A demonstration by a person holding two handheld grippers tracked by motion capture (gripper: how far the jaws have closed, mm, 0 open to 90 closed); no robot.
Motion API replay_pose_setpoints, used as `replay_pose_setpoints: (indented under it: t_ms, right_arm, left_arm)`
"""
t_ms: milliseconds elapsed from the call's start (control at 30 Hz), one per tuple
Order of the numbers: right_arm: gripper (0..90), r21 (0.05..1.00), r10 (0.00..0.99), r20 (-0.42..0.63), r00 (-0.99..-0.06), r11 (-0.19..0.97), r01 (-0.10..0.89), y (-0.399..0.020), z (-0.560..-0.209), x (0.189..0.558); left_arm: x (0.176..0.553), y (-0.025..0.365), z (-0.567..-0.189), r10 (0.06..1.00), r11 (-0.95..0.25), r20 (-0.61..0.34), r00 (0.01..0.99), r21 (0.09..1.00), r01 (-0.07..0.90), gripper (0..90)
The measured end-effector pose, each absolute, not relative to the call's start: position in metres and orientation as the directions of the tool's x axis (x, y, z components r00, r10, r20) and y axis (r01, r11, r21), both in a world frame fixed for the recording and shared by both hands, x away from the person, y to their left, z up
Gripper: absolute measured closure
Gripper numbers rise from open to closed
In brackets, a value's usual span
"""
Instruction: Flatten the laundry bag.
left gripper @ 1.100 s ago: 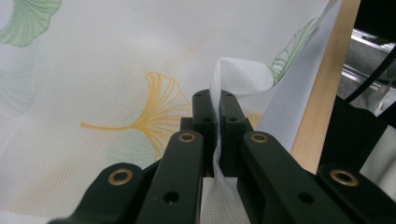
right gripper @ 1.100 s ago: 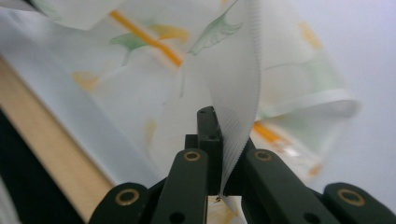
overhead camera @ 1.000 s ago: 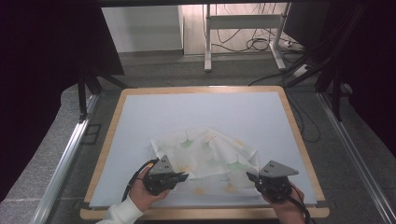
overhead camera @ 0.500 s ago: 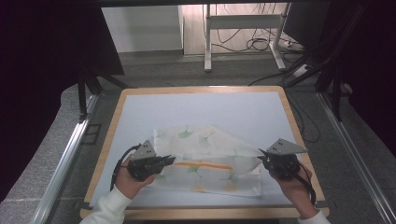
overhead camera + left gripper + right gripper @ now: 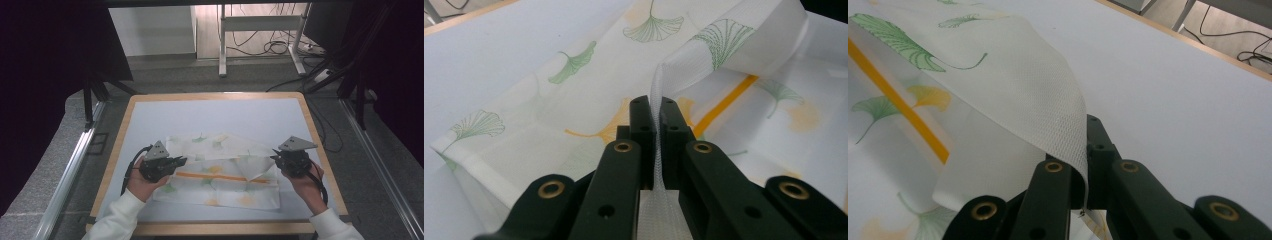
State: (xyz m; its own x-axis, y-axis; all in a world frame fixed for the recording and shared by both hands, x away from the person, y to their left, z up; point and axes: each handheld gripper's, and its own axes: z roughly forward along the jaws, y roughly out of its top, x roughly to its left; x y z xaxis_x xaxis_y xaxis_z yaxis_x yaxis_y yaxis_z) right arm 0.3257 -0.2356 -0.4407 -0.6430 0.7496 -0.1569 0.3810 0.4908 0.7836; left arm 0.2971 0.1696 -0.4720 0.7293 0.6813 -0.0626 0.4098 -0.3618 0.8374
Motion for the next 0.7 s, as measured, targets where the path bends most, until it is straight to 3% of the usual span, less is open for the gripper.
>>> replay_pose_setpoints:
  t_ms: [700]
  right_arm:
    - [86.7, 0.760, 0.793, -0.130, -0.595, 0.465, 0.454, -0.226, -0.445, 0.421]
  left_arm:
    - [0.376, 0.167, -0.469, 0.759, -0.311, -0.057, 0.648, 0.843, 0.440, 86.8]
